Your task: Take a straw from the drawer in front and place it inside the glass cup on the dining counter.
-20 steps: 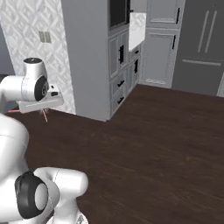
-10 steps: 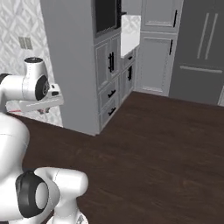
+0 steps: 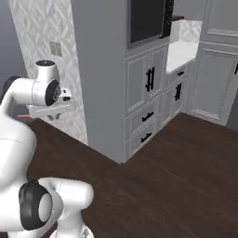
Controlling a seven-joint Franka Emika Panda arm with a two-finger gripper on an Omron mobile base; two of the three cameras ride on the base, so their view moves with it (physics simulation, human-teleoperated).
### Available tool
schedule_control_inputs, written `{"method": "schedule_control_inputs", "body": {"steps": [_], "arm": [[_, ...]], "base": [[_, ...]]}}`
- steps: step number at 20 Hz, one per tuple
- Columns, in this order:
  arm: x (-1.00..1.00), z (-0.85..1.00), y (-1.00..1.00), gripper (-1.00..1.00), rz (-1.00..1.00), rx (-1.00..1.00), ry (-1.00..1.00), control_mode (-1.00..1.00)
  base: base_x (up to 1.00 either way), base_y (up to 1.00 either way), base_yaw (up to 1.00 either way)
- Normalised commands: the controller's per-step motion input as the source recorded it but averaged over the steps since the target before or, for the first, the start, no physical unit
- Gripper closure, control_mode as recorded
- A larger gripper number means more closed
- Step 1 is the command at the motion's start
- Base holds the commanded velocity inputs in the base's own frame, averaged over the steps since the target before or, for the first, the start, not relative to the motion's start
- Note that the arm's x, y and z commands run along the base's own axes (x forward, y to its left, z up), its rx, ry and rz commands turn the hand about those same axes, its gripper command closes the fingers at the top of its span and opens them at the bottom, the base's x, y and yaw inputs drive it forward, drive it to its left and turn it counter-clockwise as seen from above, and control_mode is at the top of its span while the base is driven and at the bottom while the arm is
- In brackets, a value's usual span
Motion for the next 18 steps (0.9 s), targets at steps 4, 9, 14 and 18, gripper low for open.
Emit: {"method": "schedule_control_inputs", "body": {"steps": [4,9,14,18], "arm": [[0.00,0.00,0.00,1.00,0.00,0.00,0.00,1.00],[0.00,0.00,0.00,1.00,0.00,0.00,0.00,1.00],[0.00,0.00,0.00,1.00,0.00,0.00,0.00,1.00],[0.00,0.00,0.00,1.00,0.00,0.00,0.00,1.00]], "base": [[1.00,0.00,0.74],[1.00,0.00,0.74],[1.00,0.00,0.72],[1.00,-0.02,0.70]]}}
